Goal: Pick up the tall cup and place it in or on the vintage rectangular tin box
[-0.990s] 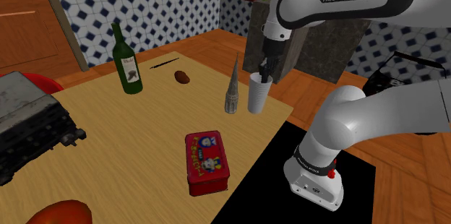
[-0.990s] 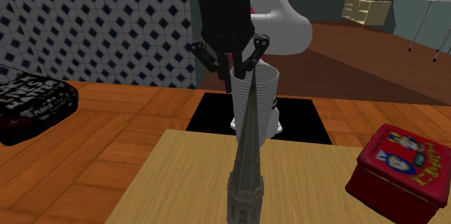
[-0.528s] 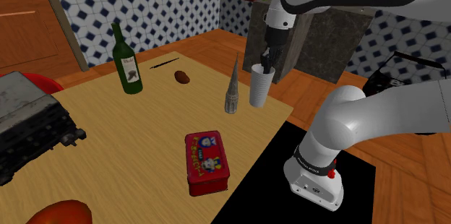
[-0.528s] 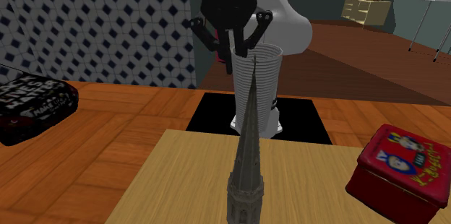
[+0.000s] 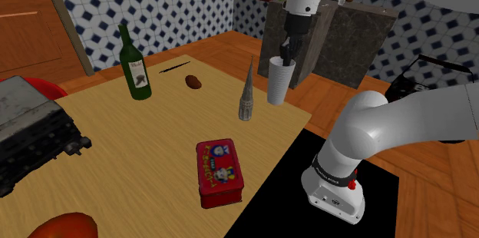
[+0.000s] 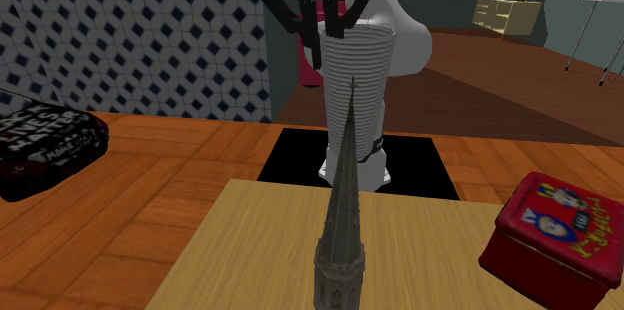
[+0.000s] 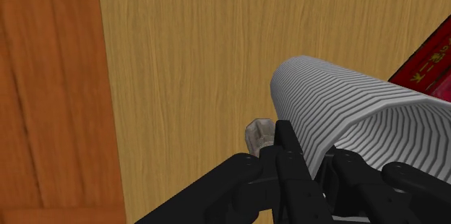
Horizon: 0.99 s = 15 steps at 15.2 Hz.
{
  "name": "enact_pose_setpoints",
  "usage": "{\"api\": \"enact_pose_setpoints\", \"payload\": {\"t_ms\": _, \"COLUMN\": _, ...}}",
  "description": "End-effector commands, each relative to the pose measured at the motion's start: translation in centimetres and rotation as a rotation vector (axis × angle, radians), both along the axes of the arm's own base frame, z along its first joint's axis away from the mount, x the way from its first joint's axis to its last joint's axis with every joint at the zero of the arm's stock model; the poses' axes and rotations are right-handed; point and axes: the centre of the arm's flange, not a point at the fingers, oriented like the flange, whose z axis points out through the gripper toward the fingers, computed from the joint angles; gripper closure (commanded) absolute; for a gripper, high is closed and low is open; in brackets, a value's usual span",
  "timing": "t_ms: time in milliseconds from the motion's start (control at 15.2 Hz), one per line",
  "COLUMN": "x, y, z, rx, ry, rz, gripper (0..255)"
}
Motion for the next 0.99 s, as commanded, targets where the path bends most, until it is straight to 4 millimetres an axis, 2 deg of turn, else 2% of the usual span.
{"api": "enact_pose_setpoints", "payload": {"t_ms": 0, "x": 0.0, "y": 0.0, "z": 1.0, "rx": 0.0, "ry": 0.0, "rz": 0.0, "gripper": 255}}
{"api": "enact_pose_setpoints", "payload": {"t_ms": 66, "x": 0.0, "y": 0.0, "z": 1.1, "rx": 0.0, "ry": 0.0, "rz": 0.0, "gripper": 255}}
{"api": "enact_pose_setpoints", "payload": {"t_ms": 924, "x": -0.1, "y": 16.9, "z": 4.2, "rx": 0.0, "ry": 0.0, "rz": 0.0, "gripper": 255}}
